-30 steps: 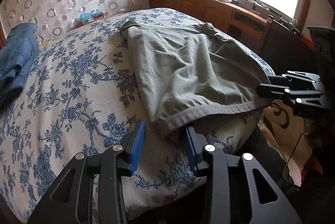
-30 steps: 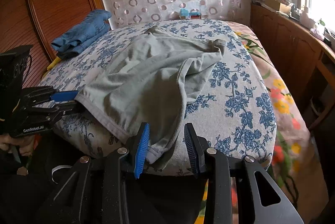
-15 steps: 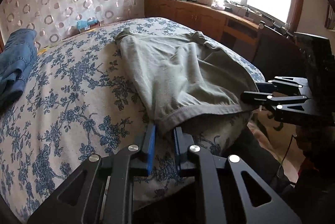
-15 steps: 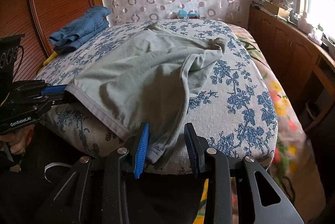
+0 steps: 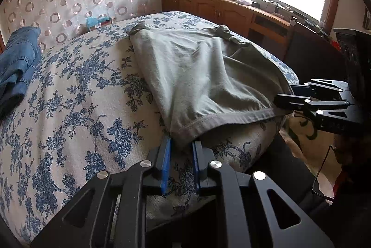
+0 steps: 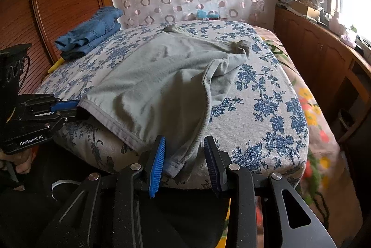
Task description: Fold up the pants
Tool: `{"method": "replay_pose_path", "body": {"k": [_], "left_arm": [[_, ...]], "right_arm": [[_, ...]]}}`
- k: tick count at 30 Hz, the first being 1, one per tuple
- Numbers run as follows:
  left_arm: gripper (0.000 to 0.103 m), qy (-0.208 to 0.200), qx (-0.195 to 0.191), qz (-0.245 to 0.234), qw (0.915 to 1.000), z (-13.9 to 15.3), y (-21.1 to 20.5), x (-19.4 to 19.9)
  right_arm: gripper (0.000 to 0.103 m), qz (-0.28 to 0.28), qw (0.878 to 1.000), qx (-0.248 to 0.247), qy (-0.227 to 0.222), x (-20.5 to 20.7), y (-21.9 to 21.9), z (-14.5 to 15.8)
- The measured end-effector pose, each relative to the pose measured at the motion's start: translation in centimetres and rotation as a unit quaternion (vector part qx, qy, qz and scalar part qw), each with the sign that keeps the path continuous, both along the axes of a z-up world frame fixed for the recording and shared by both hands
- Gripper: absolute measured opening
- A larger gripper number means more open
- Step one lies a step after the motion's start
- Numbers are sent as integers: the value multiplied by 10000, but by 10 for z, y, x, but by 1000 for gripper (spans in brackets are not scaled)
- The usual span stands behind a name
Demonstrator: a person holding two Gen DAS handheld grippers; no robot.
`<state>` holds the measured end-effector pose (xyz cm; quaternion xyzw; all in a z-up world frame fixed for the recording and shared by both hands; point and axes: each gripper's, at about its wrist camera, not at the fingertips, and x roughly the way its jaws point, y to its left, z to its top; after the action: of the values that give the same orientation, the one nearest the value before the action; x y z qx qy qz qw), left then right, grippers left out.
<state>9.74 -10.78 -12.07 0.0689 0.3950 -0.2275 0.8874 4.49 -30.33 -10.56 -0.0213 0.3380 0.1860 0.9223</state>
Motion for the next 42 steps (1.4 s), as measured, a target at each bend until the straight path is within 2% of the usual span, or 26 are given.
{"method": "replay_pose_path", "body": {"k": [10,15,18,25,31,37,42], "left_arm": [[14,-61,-72,7,10000,4,0,0],[11,-302,-300,16,9991,28,2,-4],[10,-583,-422,71,9974,54,5,-5],[9,-1248,-674,155,9898,126,18,-6],[9,-1719,-685,328,9822,177,37,-2],[9,-1951,-637,557,9771,200,57,6],[9,-2088,-398,801,9738,198,72,32]], "right_arm": [[9,218,9995,201,59,3,2,-1],[7,251,9992,306,-38,3,2,4],[7,277,9984,404,-268,3,0,25],[7,447,9927,571,-962,3,-7,101],[7,693,9847,559,-1497,0,-4,161],[7,990,9795,560,-1661,8,12,194],[7,1119,9798,591,-1547,38,23,198]]}}
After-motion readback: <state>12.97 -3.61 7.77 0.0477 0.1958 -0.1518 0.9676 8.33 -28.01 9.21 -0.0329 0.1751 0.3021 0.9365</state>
